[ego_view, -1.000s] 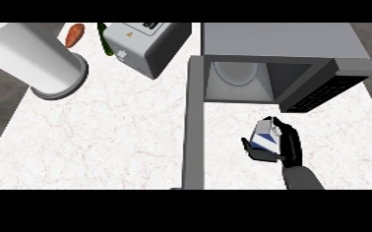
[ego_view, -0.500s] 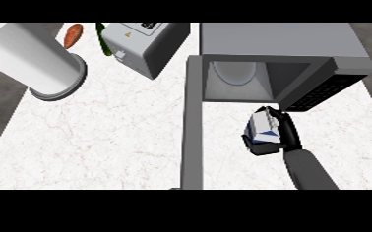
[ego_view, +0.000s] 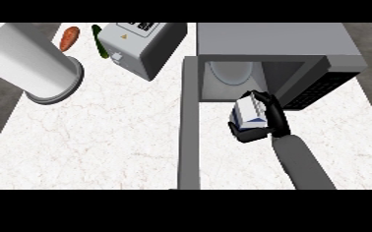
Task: Pick up the milk, place it into the microwave and close the microwave
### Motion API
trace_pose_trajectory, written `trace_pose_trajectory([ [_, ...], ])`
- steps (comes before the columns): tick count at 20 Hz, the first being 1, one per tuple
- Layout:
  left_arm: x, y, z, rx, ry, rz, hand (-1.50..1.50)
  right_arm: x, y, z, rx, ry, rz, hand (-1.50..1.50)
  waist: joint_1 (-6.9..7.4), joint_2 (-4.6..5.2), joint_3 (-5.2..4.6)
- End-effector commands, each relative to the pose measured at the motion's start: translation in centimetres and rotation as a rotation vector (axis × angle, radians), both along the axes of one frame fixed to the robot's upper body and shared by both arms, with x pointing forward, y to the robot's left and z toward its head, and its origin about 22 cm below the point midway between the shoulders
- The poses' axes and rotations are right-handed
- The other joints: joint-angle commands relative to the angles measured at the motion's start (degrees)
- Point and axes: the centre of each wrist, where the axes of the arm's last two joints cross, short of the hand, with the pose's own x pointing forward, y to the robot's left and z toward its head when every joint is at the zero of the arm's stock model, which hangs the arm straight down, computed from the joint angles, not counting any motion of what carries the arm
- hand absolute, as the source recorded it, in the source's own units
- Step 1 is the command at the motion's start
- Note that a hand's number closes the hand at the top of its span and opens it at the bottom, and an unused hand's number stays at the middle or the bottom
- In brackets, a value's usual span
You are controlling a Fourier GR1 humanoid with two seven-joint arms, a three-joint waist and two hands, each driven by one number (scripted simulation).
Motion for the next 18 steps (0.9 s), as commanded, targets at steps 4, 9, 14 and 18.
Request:
trace_pose_trajectory([
  [4,0.3,-0.1,-0.7,0.003,-0.003,0.002,-1.50,2.8,2.1,5.4,-0.040,-0.034,-0.091,1.50,0.31,0.06,0.01],
  [9,0.9,2.0,-2.1,-0.009,0.013,0.036,-1.50,5.2,2.7,7.9,-0.040,0.051,-0.081,1.50,0.35,0.23,0.02],
  [14,2.6,1.2,-2.2,-0.013,0.043,-0.009,-1.50,9.5,2.9,11.0,-0.114,0.070,-0.134,1.50,1.28,0.62,0.05],
  [18,2.9,2.1,-1.6,-0.007,0.029,-0.023,-1.50,10.5,2.3,10.2,-0.146,0.043,-0.258,1.50,3.08,1.43,0.12],
])
